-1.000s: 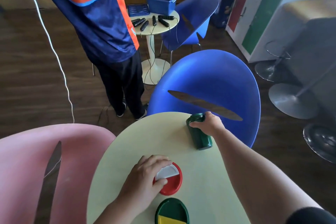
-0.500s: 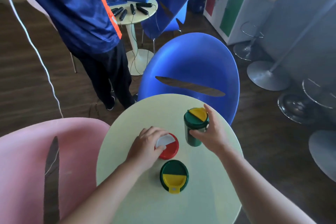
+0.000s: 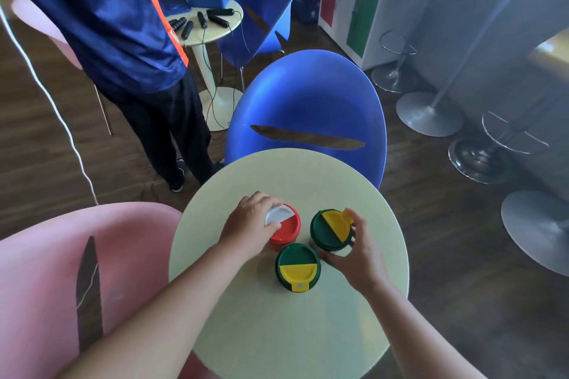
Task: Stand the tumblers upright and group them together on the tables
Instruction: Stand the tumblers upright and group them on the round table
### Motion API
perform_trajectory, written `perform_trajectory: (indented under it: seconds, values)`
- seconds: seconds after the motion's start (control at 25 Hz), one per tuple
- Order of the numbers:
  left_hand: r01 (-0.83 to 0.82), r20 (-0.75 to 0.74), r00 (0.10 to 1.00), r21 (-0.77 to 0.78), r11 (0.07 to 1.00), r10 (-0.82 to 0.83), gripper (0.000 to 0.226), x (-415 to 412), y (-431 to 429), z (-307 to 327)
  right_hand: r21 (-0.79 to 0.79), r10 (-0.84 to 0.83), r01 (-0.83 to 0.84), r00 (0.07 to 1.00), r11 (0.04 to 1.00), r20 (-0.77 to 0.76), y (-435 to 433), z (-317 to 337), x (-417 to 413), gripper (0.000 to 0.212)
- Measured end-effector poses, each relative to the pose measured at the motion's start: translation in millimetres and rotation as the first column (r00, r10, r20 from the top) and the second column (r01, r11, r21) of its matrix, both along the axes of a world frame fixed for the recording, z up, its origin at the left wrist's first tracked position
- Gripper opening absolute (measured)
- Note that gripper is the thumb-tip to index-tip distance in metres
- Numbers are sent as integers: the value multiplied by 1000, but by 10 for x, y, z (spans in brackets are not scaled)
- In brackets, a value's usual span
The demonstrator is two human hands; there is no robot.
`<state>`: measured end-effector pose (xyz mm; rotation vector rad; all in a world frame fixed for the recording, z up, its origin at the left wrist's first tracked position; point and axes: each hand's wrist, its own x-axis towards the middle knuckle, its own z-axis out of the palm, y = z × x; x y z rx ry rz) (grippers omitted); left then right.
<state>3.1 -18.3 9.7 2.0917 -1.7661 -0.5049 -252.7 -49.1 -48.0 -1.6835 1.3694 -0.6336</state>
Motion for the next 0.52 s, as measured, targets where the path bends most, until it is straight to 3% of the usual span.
perform_trajectory:
  seconds: [0.52]
  values:
    - [-30, -4, 1000, -29, 999, 30, 41, -27, 24, -54, -41, 107, -108, 994, 993, -32, -89, -47, 52, 103]
